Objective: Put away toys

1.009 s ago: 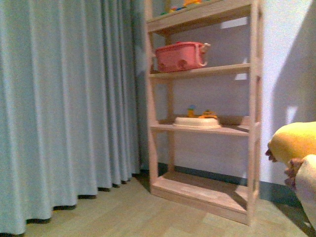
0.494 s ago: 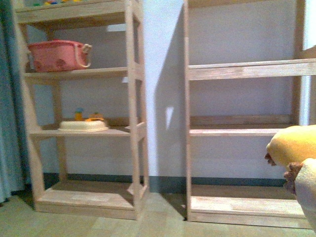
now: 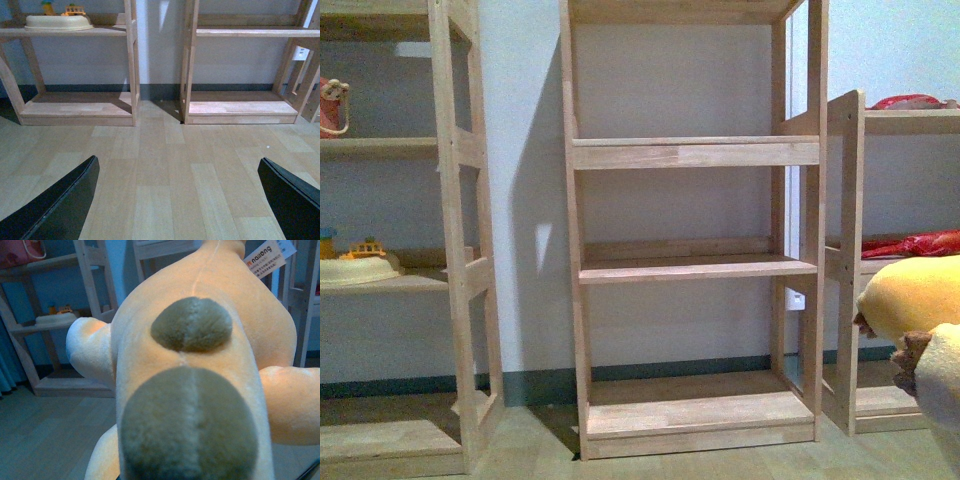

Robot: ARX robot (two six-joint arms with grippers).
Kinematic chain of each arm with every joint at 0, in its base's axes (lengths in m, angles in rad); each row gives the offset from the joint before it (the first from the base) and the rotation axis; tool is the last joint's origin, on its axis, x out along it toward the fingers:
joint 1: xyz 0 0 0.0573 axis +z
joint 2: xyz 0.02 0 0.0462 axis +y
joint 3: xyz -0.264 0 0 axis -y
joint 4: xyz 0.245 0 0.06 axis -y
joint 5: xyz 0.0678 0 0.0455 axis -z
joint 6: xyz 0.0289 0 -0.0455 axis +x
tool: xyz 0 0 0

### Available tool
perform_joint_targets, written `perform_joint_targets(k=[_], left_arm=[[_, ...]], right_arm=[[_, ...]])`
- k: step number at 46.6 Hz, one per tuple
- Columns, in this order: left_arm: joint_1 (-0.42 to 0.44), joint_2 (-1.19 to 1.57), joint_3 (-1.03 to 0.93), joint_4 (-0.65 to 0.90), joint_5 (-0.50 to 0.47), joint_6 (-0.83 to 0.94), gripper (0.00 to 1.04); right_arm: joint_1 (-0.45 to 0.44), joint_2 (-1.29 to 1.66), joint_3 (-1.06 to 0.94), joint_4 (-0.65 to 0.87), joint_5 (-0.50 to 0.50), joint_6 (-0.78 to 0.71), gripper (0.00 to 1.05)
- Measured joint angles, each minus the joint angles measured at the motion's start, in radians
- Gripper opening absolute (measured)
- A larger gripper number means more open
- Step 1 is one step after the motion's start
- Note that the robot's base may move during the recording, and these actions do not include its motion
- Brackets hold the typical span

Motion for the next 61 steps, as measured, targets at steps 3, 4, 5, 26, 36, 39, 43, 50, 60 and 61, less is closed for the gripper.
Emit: perform_joint_targets(k=[3,4,5,26,36,39,43,50,60,61], left_arm=[[0.000,0.000,0.000,0.000,0.000,0.000,0.99],[0.000,0.000,0.000,0.000,0.000,0.000,0.99],[0.000,0.000,0.000,0.000,0.000,0.000,0.99],[0.001,0.000,0.000,0.000,0.000,0.000,0.99],[0.001,0.000,0.000,0.000,0.000,0.000,0.99],[0.001,0.000,0.000,0.000,0.000,0.000,0.99],[0.001,0.000,0.000,0.000,0.000,0.000,0.99],[0.001,0.000,0.000,0.000,0.000,0.000,0.99],[0.001,0.000,0.000,0.000,0.000,0.000,0.99],[0.001,0.000,0.000,0.000,0.000,0.000,0.99]], right_arm=[[0.000,0.000,0.000,0.000,0.000,0.000,0.09],[0.000,0.000,0.000,0.000,0.000,0.000,0.09],[0.000,0.000,0.000,0.000,0.000,0.000,0.09],[0.001,0.000,0.000,0.000,-0.001,0.000,0.09],[0.000,0.000,0.000,0.000,0.002,0.000,0.09],[0.000,0.000,0.000,0.000,0.001,0.000,0.09],[0.000,0.000,0.000,0.000,0.000,0.000,0.09],[0.000,0.000,0.000,0.000,0.000,0.000,0.09],[0.000,0.000,0.000,0.000,0.000,0.000,0.09],[0.000,0.001,0.000,0.000,0.000,0.000,0.09]])
